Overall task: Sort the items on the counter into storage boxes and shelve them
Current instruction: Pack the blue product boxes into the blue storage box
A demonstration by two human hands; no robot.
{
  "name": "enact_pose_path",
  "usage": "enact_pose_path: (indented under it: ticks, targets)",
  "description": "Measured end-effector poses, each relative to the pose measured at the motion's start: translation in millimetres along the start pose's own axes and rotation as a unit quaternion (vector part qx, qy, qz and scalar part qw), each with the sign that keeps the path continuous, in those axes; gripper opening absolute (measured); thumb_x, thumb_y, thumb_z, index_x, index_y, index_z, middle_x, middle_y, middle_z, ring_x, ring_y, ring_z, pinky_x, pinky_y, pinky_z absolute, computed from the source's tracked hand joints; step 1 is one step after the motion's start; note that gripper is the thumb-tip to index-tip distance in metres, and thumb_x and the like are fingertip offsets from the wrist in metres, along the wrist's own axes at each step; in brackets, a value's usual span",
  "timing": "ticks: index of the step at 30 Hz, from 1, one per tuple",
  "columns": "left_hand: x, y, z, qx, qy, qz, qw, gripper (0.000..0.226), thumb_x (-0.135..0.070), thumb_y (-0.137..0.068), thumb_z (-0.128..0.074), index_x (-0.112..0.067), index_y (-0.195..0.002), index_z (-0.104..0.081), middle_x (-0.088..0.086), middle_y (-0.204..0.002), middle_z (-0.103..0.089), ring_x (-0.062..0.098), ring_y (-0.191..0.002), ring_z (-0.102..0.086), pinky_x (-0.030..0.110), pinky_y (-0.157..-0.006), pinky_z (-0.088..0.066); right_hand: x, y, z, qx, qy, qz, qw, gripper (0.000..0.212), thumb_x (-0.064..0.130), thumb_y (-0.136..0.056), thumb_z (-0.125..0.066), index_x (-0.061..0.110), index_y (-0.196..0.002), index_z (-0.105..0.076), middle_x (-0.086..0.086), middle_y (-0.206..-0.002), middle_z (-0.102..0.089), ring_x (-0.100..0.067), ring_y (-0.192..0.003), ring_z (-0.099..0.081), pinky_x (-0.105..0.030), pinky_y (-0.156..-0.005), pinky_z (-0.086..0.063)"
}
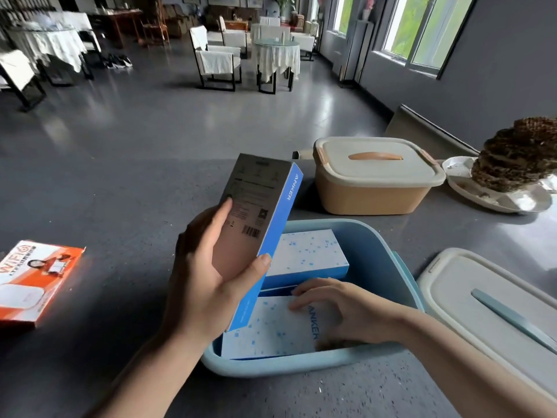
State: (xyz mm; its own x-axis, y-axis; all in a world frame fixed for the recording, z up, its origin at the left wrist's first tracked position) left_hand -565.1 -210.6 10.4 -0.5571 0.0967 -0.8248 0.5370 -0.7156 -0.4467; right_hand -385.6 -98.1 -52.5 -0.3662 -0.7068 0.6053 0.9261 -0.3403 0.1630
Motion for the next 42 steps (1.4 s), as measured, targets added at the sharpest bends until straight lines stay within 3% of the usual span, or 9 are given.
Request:
enact_pose_path:
  ticks: [4,6,10,12,16,21,28,37,42]
  targets:
    - [-9,1,-12,0.038,-0.016,-0.016,0.999,0.082,-0.053,-0.066,-0.068,-0.032,-0.141,-0.042,-0.016,-0.137,-0.046,0.012,-0.131,-0.041,0.037,-0.108,-0.037,2,0,3,-0.007,0.006,-0.001,1.000,0.054,0.018,-0.074,-0.080,0.028,-0.125,-0.063,0.022,-0.132,-0.047,0.007,-0.122,-0.043,-0.006,-0.103,-0.026]
    - [-16,-1,-18,0.102,-0.031,-0.049,0.993,0.081,-0.053,-0.065,-0.068,-0.037,-0.140,-0.042,-0.022,-0.138,-0.043,0.009,-0.132,-0.039,0.026,-0.107,-0.033,1,10,23,-0.124,-0.032,-0.010,0.992,0.035,0.012,-0.078,-0.076,0.023,-0.111,-0.071,0.018,-0.116,-0.063,0.007,-0.104,-0.056,-0.013,-0.091,-0.040]
    - [-25,-4,-37,0.343,-0.128,-0.141,0.920,0.084,-0.061,-0.066,-0.067,-0.053,-0.141,-0.029,-0.031,-0.145,-0.027,-0.007,-0.134,-0.025,0.007,-0.108,-0.018,-30,61,72,-0.475,-0.203,-0.077,0.853,0.019,0.006,-0.083,-0.065,0.022,-0.089,-0.071,0.007,-0.086,-0.073,-0.010,-0.078,-0.067,-0.018,-0.070,-0.050]
    - [-21,0,-50,0.438,-0.190,-0.156,0.865,0.083,-0.062,-0.068,-0.069,-0.064,-0.136,-0.020,-0.032,-0.146,-0.019,-0.017,-0.132,-0.013,-0.001,-0.104,-0.003,-47,75,75,-0.525,-0.204,-0.130,0.816,0.021,0.005,-0.085,-0.063,0.024,-0.091,-0.070,0.005,-0.090,-0.073,-0.007,-0.083,-0.066,-0.019,-0.076,-0.051]
    - [-10,10,-73,0.496,-0.264,-0.179,0.808,0.085,-0.061,-0.073,-0.068,-0.057,-0.141,-0.017,-0.019,-0.153,-0.017,-0.007,-0.136,-0.012,0.003,-0.105,0.001,-59,72,57,-0.495,-0.206,-0.160,0.829,0.020,0.012,-0.087,-0.066,0.026,-0.102,-0.067,0.008,-0.100,-0.069,-0.012,-0.095,-0.063,-0.038,-0.089,-0.050]
    - [6,22,-76,0.495,-0.321,-0.212,0.779,0.086,-0.068,-0.077,-0.054,-0.057,-0.143,-0.001,-0.025,-0.155,0.001,-0.004,-0.140,-0.003,0.017,-0.113,0.004,-59,75,51,-0.494,-0.150,-0.154,0.842,0.027,0.011,-0.085,-0.066,0.031,-0.103,-0.064,0.016,-0.105,-0.065,-0.009,-0.105,-0.057,-0.027,-0.089,-0.043]
    - [13,30,-68,0.504,-0.310,-0.194,0.782,0.078,-0.070,-0.083,-0.043,-0.064,-0.135,0.014,-0.040,-0.140,0.025,-0.011,-0.135,0.008,0.013,-0.107,0.013,-49,76,47,-0.472,-0.059,-0.130,0.870,0.027,0.018,-0.084,-0.067,0.034,-0.106,-0.064,0.027,-0.107,-0.058,-0.001,-0.109,-0.046,-0.013,-0.089,-0.034]
    - [16,32,-66,0.513,-0.284,-0.169,0.792,0.069,-0.071,-0.088,-0.033,-0.055,-0.144,0.004,-0.028,-0.154,0.010,-0.009,-0.137,0.010,0.022,-0.112,0.008,-51,76,45,-0.457,-0.038,-0.139,0.878,0.030,0.017,-0.083,-0.070,0.034,-0.106,-0.064,0.028,-0.107,-0.055,-0.006,-0.109,-0.045,-0.026,-0.090,-0.035]
    - [14,30,-52,0.492,-0.312,-0.157,0.798,0.070,-0.064,-0.090,-0.040,-0.045,-0.149,-0.006,-0.019,-0.158,0.000,0.001,-0.140,0.002,0.027,-0.113,0.001,-48,72,45,-0.426,0.018,-0.131,0.895,0.056,-0.009,-0.065,-0.076,0.028,-0.105,-0.064,0.005,-0.103,-0.062,-0.027,-0.102,-0.054,-0.037,-0.087,-0.040]
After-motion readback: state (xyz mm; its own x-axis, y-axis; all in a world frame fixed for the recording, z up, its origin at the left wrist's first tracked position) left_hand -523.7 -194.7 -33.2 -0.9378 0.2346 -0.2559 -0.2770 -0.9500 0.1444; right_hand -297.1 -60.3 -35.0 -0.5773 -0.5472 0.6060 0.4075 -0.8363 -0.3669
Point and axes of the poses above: each hand's wrist, its own y-axis away from the middle knuckle, its own z-axis out of the back of the hand, x = y × z, the point moved 5 cm from there along -y, towards the middle knuckle
